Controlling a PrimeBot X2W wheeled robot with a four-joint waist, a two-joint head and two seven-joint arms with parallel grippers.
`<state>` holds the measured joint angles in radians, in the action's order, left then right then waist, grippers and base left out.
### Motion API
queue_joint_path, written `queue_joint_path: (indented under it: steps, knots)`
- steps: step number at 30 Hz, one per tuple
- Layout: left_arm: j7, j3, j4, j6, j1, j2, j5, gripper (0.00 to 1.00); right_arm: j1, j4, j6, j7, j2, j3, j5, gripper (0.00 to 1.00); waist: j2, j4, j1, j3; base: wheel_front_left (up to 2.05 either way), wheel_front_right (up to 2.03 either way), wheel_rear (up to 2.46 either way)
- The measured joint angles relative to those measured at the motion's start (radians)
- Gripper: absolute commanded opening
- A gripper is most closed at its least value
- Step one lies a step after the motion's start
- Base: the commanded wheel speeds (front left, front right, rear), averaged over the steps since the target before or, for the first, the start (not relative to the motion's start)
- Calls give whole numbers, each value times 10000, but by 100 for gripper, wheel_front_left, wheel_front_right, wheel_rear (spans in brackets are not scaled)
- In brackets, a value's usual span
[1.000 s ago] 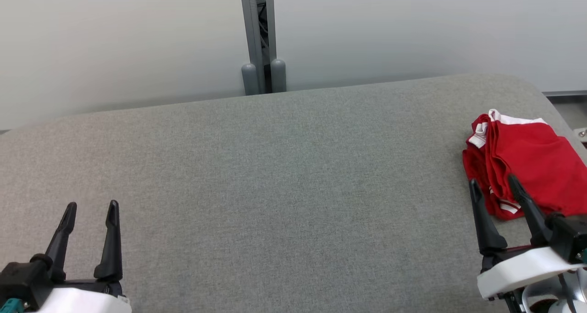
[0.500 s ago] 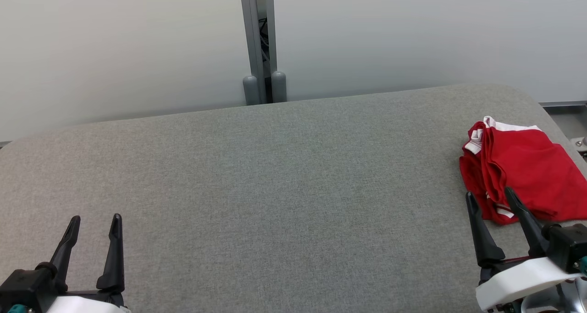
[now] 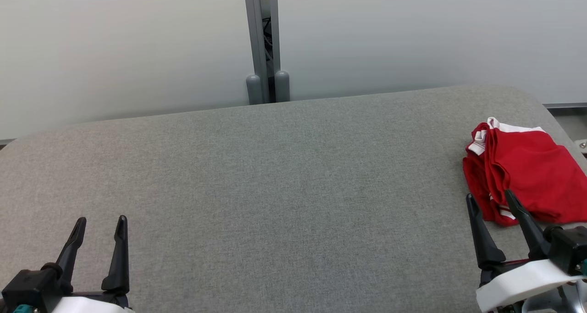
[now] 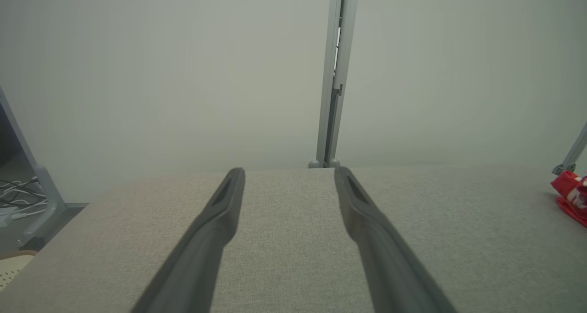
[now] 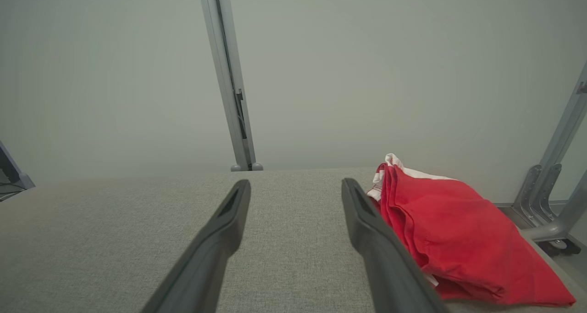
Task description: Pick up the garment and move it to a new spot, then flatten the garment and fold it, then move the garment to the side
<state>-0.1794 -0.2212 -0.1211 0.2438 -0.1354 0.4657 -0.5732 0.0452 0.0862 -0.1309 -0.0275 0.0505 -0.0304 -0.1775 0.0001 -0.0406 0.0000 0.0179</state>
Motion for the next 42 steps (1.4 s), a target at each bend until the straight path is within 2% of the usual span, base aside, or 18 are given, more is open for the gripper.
queue_joint_path:
  steps: [16, 17, 23, 42]
  knots:
    - [-56, -50, 59, 88, 57, 2, 0, 100, -1, -46, 0, 2, -2, 0, -109, 100, 0, 24, 0, 32, 0, 0, 0]
    - [-54, -54, 65, 100, 60, 4, 0, 0, -2, -48, 0, 2, -2, 6, -121, 0, 0, 22, 0, 33, 0, 0, 0]
    - [-56, -280, 397, 75, -207, -470, -138, 0, 179, -508, 0, -86, -148, 19, -290, 0, 0, 26, 0, 31, 0, 0, 0]
    - [-198, -232, 1028, -800, 229, -1363, -2675, 0, -510, -1641, 2, -1283, -73, -1104, -3498, 0, 0, 87, 0, -6, 0, 0, 0]
